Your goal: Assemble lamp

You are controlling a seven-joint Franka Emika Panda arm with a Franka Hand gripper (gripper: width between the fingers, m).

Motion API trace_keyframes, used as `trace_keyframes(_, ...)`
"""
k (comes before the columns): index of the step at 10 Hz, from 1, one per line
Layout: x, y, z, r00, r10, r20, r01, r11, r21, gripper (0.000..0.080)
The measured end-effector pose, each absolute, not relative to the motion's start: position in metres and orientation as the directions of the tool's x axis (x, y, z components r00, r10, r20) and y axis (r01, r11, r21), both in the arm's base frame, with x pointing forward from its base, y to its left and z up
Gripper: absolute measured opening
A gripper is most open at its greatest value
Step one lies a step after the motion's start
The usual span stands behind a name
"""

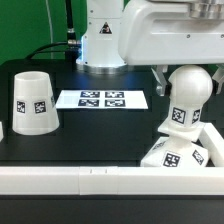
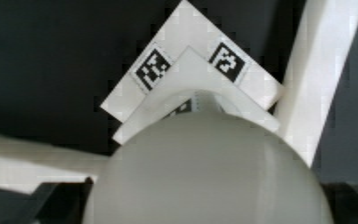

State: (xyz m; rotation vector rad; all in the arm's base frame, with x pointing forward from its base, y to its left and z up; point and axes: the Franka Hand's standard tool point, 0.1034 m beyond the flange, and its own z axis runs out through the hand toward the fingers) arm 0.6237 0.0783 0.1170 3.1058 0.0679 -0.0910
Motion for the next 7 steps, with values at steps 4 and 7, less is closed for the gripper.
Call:
trace_keyframes(4,0.624,0.079,0.116,0.998,0.027,-0.059,0.029,-0.999,0.033,0.0669)
trace_keyframes(7,0.616,0.081,0.136,0.997,0.066,-0.047,0.067,-0.997,0.027,0.0698)
